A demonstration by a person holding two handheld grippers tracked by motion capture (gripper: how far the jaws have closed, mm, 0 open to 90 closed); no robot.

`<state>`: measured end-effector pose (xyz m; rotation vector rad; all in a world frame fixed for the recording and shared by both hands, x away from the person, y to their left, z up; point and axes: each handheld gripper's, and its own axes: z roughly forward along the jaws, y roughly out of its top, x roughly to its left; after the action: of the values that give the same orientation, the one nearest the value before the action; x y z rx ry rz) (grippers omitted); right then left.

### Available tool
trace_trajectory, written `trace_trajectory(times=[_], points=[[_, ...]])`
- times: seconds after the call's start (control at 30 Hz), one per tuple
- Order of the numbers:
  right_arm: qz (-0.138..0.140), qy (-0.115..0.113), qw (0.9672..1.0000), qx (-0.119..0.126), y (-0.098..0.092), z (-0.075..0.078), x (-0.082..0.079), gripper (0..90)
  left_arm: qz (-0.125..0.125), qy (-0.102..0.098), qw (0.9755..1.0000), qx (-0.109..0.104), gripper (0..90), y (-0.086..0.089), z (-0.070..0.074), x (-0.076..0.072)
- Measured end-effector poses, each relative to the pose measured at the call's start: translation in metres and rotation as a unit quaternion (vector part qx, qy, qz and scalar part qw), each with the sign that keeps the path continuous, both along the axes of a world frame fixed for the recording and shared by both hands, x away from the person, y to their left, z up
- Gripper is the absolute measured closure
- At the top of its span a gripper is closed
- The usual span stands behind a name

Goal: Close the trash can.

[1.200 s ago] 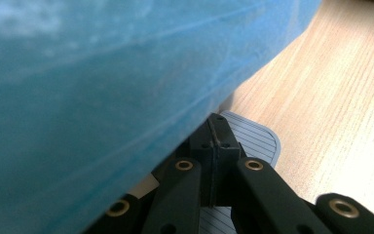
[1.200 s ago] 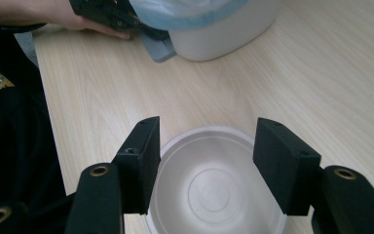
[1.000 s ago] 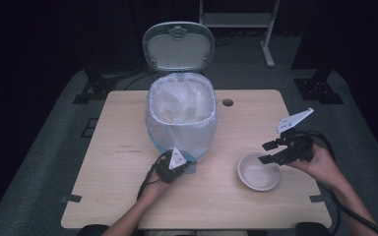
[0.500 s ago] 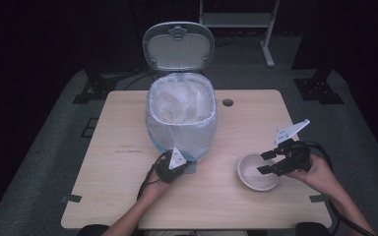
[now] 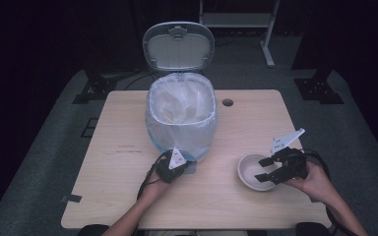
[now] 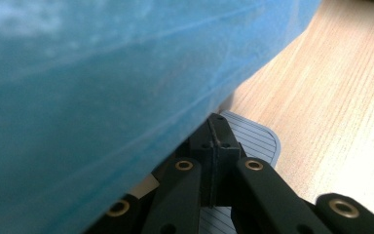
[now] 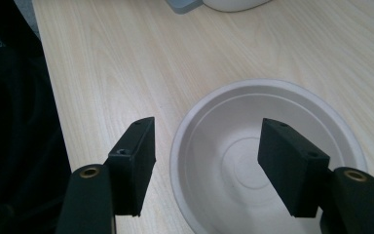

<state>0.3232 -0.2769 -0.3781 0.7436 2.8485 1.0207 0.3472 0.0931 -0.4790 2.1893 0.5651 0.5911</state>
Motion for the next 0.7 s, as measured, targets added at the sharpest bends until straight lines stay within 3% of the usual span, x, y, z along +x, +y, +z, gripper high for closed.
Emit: trace_trajectory(times=[0.7], points=[[0.015, 0.003, 0.9997, -0.019, 0.009, -0.028, -0.018, 36.0, 0.000, 0.001, 1.0000, 0.001, 90.0, 0.000, 0.000, 0.000]])
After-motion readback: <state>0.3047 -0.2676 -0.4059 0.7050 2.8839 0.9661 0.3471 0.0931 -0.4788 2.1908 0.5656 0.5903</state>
